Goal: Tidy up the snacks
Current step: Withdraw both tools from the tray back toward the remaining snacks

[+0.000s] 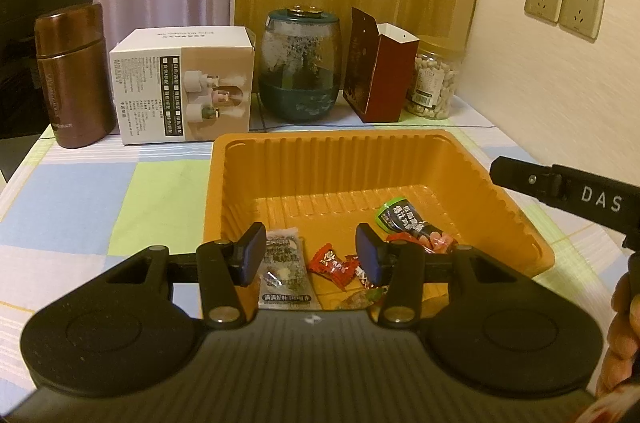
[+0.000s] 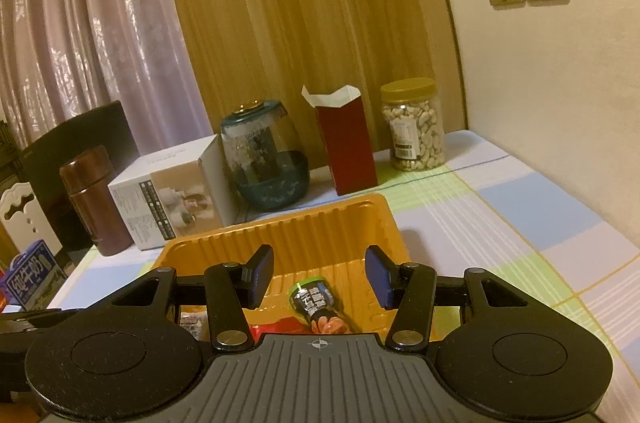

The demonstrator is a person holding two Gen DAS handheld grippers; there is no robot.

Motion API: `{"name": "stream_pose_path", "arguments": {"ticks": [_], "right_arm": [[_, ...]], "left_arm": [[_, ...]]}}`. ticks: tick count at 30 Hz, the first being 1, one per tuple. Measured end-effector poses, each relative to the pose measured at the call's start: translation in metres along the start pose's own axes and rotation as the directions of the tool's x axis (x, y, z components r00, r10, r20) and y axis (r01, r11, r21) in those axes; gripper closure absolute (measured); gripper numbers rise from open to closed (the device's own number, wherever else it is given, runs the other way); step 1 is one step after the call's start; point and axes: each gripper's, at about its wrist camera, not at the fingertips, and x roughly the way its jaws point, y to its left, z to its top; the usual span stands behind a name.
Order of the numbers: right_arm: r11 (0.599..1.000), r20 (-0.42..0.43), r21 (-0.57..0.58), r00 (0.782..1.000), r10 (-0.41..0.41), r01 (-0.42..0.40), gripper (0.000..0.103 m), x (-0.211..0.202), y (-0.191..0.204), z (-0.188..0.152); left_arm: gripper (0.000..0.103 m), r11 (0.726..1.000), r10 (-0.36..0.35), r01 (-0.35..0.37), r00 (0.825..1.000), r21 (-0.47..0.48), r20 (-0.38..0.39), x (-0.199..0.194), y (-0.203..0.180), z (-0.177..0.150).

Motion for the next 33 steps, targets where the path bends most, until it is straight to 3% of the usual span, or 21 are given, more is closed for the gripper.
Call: {"name": "stream_pose_path", "arguments": {"ticks": [13,33], "right_arm": [[1.0,0.035,0.005,0.999,-0.023,0.022,0.052,-0.04,-0.004,-0.003],[0.998,0.013,0.022,0.998,-0.067,0.067,0.052,-0.147,-0.03,-0.036]], "left_arm": [[0.054,0.999,0.01,-0.009,0.999,-0.033,0.033,-0.046,0.004,-0.015],[0.05,0.998,0.004,-0.003,1.0,-0.057,0.012,-0.14,-0.015,-0.082]]}}
